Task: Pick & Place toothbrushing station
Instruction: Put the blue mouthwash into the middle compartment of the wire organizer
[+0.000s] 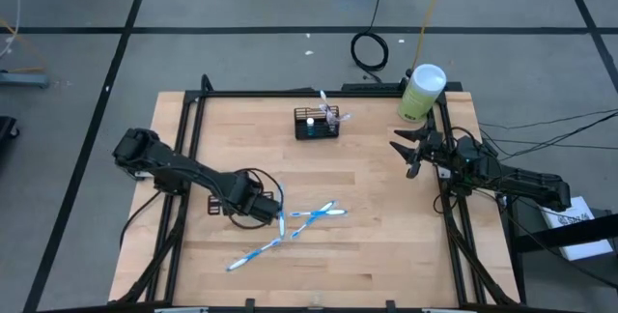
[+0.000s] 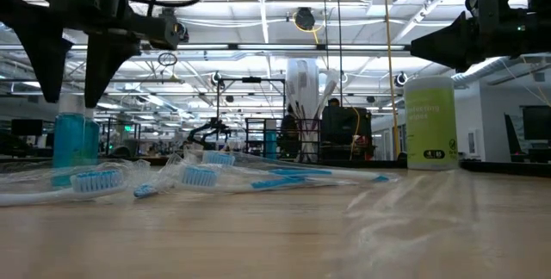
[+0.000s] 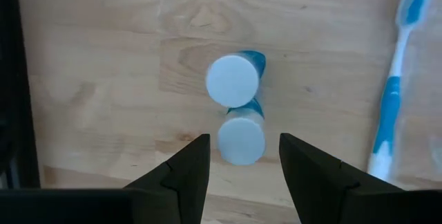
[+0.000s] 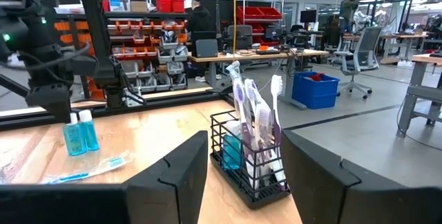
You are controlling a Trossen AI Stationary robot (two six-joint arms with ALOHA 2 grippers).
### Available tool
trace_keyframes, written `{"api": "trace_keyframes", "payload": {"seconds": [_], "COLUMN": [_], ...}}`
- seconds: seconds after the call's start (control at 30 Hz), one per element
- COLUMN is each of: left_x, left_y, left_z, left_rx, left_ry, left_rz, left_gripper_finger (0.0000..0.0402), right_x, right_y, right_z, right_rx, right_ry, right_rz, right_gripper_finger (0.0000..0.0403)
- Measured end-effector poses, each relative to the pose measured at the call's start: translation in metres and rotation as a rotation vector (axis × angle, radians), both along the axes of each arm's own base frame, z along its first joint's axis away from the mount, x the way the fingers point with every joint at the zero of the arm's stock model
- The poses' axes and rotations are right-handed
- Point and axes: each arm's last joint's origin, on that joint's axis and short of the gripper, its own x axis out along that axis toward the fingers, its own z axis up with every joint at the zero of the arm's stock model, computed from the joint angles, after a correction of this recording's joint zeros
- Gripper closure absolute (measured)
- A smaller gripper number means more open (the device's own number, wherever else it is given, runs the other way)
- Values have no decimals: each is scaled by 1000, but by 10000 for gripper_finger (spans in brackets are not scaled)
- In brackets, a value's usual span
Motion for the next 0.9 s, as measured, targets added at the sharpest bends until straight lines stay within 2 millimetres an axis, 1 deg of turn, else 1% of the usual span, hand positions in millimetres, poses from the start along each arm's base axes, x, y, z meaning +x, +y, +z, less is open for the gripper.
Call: {"api": "trace_keyframes", "payload": {"seconds": [0.13,0.33,0.4,0.53,0.63,0.73,0.9], "left_x": [4,6,5,6,6,6,5], "left_y": [3,7,7,8,8,8,7], "left_z": [-6,-6,-6,-6,-6,-6,-6], "left_rx": [-25,-19,-19,-7,-8,-7,-28], "left_ry": [31,27,29,25,24,23,28], "left_rz": [-31,-38,-44,-49,-57,-58,-83], "left_gripper_finger": [220,226,241,282,301,302,285], "right_x": [0,0,0,0,0,0,0], "right_y": [0,0,0,0,0,0,0], "right_z": [0,0,0,0,0,0,0], "right_rx": [0,0,0,0,0,0,0], "right_ry": [0,0,0,0,0,0,0], "right_rz": [0,0,0,0,0,0,0], "right_gripper_finger": [231,232,231,231,232,232,232]}}
